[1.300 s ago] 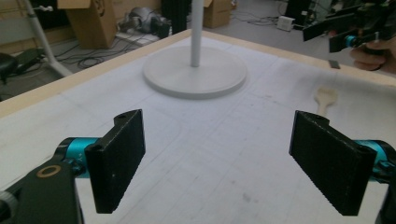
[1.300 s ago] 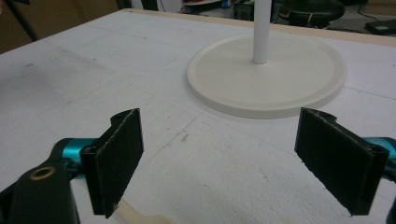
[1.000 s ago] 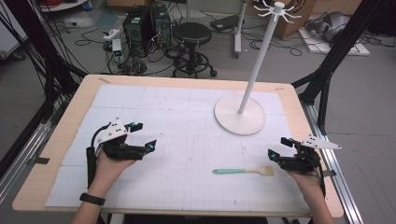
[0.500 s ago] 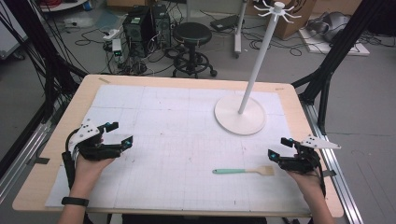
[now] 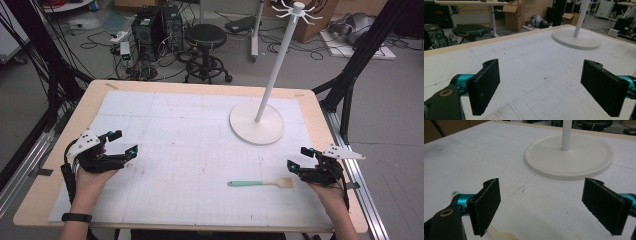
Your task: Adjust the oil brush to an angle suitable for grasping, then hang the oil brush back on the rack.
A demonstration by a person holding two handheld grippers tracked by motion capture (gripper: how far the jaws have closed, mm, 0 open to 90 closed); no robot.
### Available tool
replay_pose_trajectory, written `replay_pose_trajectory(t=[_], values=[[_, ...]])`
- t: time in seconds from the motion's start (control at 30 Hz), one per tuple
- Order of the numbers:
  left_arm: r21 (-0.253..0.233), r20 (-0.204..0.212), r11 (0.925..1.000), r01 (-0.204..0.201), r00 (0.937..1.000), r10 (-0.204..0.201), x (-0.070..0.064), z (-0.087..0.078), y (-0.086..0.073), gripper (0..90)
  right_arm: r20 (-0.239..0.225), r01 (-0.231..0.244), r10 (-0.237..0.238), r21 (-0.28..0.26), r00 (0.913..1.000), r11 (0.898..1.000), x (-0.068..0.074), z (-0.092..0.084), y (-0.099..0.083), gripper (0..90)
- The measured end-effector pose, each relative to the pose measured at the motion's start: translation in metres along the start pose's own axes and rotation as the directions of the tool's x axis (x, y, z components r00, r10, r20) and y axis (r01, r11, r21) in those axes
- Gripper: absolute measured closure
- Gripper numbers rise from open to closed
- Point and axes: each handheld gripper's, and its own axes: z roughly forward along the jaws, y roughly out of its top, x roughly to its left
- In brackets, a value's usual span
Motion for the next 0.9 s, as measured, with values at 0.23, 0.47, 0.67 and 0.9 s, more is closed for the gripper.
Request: replay_pose_trajectory(t=[0.23, 0.47, 0.67, 0.9], values=[[-0.001, -0.001, 1.0000, 0.001, 1.0000, -0.001, -0.0007, -0.0001, 0.0002, 16.4, 0.001, -0.005, 0.005, -0.005, 1.0000, 1.000, 0.0005, -0.0009, 0.0003, 14.3], [0.004, -0.002, 1.0000, -0.002, 1.0000, 0.002, -0.0011, 0.0008, 0.0002, 16.4, -0.001, -0.003, 0.003, -0.003, 1.0000, 1.000, 0.0005, -0.0011, 0.0003, 14.3], [-0.005, 0.005, 1.0000, -0.002, 1.0000, 0.002, -0.0018, 0.0011, 0.0008, 16.4, -0.009, -0.011, 0.011, -0.014, 0.9999, 1.000, -0.0006, -0.0033, 0.0017, 14.3], [-0.020, 0.009, 0.9998, 0.010, 0.9999, -0.010, 0.0006, -0.0020, 0.0020, 16.4, -0.037, 0.000, 0.000, 0.000, 0.9993, 1.000, -0.0007, -0.0034, 0.0081, 14.3]])
